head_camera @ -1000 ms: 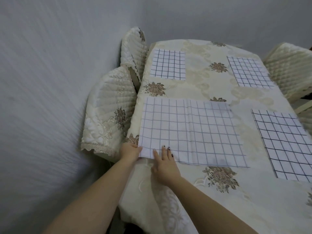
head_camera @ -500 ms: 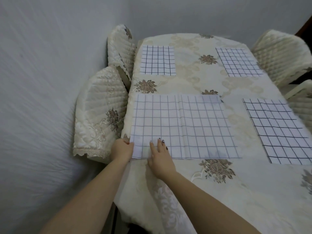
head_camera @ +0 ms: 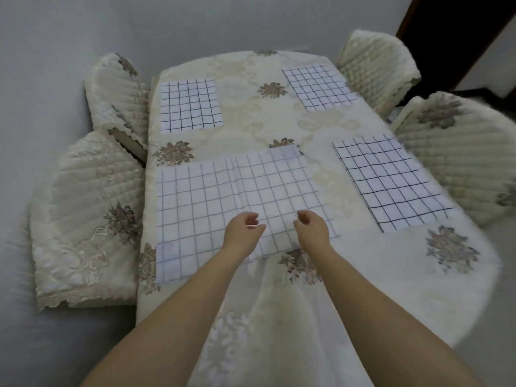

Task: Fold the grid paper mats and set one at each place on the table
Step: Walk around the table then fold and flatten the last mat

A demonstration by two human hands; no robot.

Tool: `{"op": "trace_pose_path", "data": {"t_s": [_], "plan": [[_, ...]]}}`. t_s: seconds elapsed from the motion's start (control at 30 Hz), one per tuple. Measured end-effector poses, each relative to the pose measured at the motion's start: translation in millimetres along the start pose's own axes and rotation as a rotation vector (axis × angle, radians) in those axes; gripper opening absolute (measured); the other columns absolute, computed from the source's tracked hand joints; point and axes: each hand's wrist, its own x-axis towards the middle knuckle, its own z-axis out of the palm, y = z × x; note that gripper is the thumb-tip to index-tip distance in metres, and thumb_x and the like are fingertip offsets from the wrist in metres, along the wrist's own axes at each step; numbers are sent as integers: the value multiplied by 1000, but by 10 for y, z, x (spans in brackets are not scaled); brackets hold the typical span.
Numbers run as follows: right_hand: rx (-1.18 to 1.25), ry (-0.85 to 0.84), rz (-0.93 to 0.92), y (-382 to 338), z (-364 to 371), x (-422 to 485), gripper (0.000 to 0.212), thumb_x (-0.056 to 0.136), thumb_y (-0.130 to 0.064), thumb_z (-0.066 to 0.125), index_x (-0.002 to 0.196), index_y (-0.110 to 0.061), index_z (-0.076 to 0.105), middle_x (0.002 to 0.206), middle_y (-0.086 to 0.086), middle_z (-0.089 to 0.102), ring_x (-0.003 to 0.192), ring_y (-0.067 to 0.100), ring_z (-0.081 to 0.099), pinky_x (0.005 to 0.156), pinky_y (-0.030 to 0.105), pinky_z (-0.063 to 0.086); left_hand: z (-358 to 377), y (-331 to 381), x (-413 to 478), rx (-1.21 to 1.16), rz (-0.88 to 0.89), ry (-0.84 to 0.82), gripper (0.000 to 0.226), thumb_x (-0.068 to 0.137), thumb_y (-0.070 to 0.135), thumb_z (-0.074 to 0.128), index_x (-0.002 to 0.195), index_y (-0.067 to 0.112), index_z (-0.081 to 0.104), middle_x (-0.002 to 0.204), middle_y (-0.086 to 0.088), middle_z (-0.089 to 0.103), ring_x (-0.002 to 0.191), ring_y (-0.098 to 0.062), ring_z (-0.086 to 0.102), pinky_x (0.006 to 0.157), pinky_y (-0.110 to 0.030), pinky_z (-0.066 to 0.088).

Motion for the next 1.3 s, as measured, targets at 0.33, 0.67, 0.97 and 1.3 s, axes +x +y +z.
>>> {"op": "trace_pose_path", "data": {"t_s": [0.33,0.67,0.97,1.3], "plan": [[-172,129,109,476,-564,359,60,79,-13,62,136,-15,43,133,15,46,121,34,46,92,39,43,1021,347,19,-104,-89,-285,65,87,15,67,145,19,37,148,-9,43,135,-22,42,99,-34,44],[152,-13,153,330,-522,391,7,77,-11,62,74,-14,56,69,2,56,65,21,52,57,26,40,1076,423,67,-183,-194,-222,72,80,43,72,141,19,42,133,-4,53,115,-19,55,87,-31,47],[310,-94,-61,34,-161,81,13,77,-9,54,74,-19,63,82,7,69,78,23,66,73,38,55,858,507,150,-419,-285,84,39,84,26,69,92,-12,65,88,-24,72,81,-30,73,68,-35,61],[386,-217,-177,-254,236,-204,20,78,0,59,77,-20,62,114,-1,64,108,13,60,86,24,51,239,345,83,-455,-299,253,11,84,0,59,79,-3,67,70,-16,60,57,-25,55,43,-22,53]]}}
